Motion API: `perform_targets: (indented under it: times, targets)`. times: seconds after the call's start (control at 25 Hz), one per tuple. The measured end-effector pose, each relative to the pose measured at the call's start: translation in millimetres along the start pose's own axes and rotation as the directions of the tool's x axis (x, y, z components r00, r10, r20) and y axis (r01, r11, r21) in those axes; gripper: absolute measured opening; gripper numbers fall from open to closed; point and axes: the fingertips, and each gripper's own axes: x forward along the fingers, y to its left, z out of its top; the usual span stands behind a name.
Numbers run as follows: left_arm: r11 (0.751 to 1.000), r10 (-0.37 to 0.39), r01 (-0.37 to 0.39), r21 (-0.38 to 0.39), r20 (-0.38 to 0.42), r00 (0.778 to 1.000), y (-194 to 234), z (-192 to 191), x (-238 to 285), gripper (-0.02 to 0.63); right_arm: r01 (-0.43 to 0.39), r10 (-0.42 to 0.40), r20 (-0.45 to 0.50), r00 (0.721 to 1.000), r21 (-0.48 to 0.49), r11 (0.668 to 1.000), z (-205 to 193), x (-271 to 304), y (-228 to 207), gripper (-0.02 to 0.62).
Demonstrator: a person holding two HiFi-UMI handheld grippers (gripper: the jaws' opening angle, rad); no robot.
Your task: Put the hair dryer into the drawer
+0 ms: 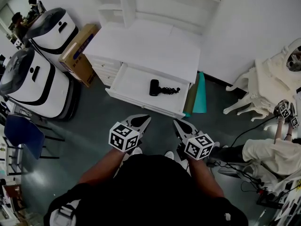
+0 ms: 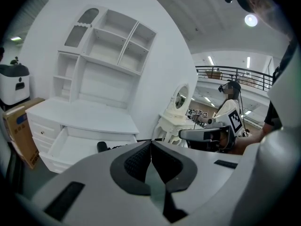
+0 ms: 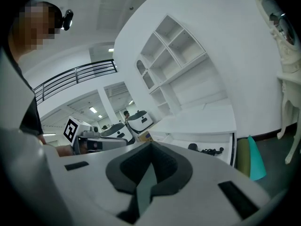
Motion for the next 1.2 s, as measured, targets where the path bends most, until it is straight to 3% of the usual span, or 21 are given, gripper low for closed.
perform_targets:
  times: [1.2]
  targets:
    - [1.000, 0.002, -0.002, 0.008, 0.010, 1.000, -5.4, 0.4, -2.7, 0.011, -0.013, 0.013, -0.017, 1.000, -0.038, 0.999, -2.2, -1.9, 3.6, 0.025]
